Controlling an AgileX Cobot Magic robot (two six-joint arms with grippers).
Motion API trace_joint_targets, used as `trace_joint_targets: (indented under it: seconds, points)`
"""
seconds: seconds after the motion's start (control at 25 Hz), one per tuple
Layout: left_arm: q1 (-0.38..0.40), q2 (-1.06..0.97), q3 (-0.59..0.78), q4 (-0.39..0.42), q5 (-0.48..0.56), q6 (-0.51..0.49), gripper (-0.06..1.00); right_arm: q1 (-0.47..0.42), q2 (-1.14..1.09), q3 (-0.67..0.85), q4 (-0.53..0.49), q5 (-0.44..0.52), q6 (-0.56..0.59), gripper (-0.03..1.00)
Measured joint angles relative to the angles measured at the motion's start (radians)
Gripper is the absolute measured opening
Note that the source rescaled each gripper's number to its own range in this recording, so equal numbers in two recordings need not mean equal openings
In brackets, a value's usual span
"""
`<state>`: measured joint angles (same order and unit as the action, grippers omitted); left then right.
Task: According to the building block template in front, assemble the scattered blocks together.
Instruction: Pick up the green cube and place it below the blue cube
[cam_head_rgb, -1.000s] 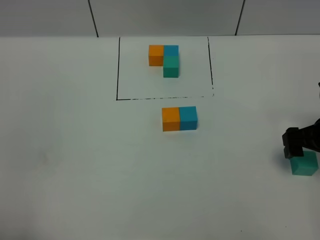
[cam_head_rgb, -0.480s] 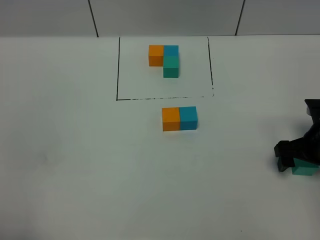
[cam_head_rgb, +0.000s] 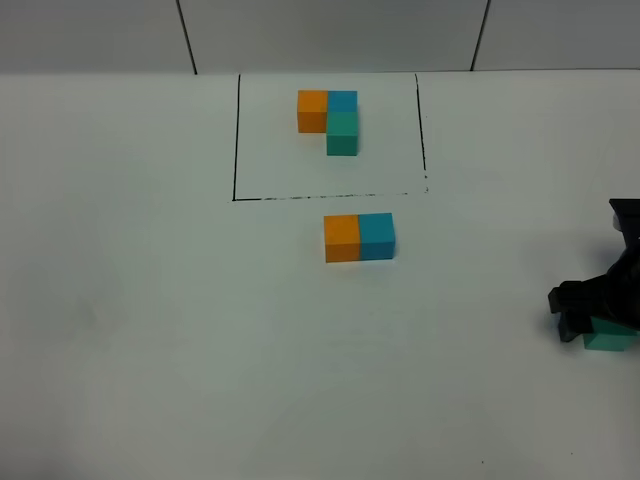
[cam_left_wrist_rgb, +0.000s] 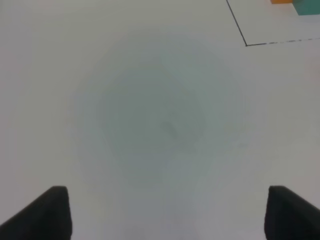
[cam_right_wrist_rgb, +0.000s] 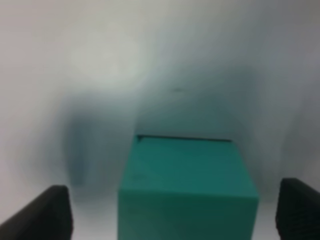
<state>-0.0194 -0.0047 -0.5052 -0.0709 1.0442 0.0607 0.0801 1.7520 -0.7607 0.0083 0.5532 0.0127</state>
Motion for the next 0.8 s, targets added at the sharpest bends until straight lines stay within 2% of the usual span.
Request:
trace_joint_targets:
  seconds: [0.28,0.36,0.44,0.48,0.68,0.8]
  points:
    - [0.0,0.0,0.0,0.0,0.0,0.0,0.68,-0.003,0.0,0.0,0.0,0.007,0.006,0.43]
    - [0.0,0.0,0.0,0.0,0.0,0.0,0.68,-0.003,0.0,0.0,0.0,0.008,0.01,0.3]
    - [0.0,0.0,0.0,0.0,0.0,0.0,0.68,-0.003,0.0,0.0,0.0,0.008,0.014,0.07]
    - [0.0,0.0,0.0,0.0,0.0,0.0,0.68,-0.003,0.0,0.0,0.0,0.009,0.017,0.01]
    - [0.0,0.0,0.0,0.0,0.0,0.0,0.68,0.0,-0.001,-0.001,0.0,0.023,0.025,0.02]
    - [0.0,0.0,0.0,0.0,0.0,0.0,0.68,0.049,-0.022,-0.029,-0.008,0.119,0.053,0.02]
